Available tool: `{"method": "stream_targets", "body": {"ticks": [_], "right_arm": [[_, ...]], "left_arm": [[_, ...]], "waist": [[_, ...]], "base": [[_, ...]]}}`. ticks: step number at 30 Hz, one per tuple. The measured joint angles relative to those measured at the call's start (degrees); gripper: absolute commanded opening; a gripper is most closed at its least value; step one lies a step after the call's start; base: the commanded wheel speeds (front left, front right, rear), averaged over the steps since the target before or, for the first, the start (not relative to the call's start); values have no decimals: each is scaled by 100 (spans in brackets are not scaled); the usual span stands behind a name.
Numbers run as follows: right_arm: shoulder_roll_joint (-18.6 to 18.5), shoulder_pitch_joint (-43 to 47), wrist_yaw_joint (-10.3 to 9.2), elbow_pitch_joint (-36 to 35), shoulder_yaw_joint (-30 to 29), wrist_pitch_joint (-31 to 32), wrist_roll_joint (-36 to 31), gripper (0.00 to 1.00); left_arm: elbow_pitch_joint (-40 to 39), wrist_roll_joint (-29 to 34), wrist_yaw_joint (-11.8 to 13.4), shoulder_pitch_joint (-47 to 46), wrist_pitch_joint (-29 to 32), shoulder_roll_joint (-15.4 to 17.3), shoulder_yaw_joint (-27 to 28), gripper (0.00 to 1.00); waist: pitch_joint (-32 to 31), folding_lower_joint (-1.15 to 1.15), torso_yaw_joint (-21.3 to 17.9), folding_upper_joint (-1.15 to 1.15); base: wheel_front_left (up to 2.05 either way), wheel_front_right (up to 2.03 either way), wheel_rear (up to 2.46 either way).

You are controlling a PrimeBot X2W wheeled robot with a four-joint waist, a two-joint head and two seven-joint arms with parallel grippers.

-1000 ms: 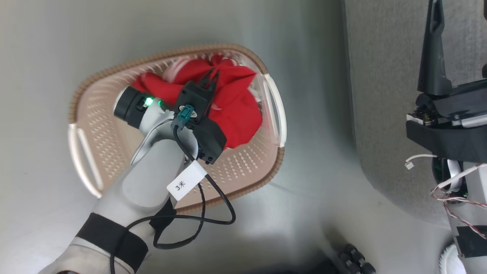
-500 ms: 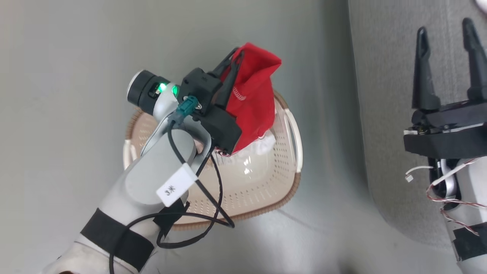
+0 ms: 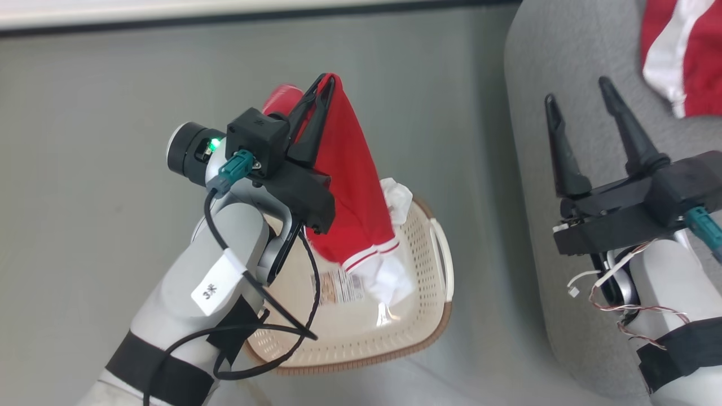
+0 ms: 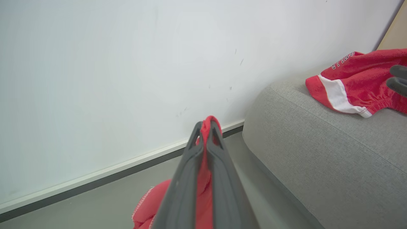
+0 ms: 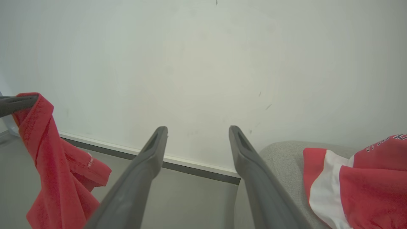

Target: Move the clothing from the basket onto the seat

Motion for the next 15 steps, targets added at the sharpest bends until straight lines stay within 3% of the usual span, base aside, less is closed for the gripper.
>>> {"method": "stream_targets", "body": {"ticks": [15], "right_arm": [[220,146,348,869,553,1,-24,100]], "left_arm": [[-44,-68,-149,33,0,-34,56,0]], "waist": [[-1299,0,131,0]], "base": [[0,0,0]]}}
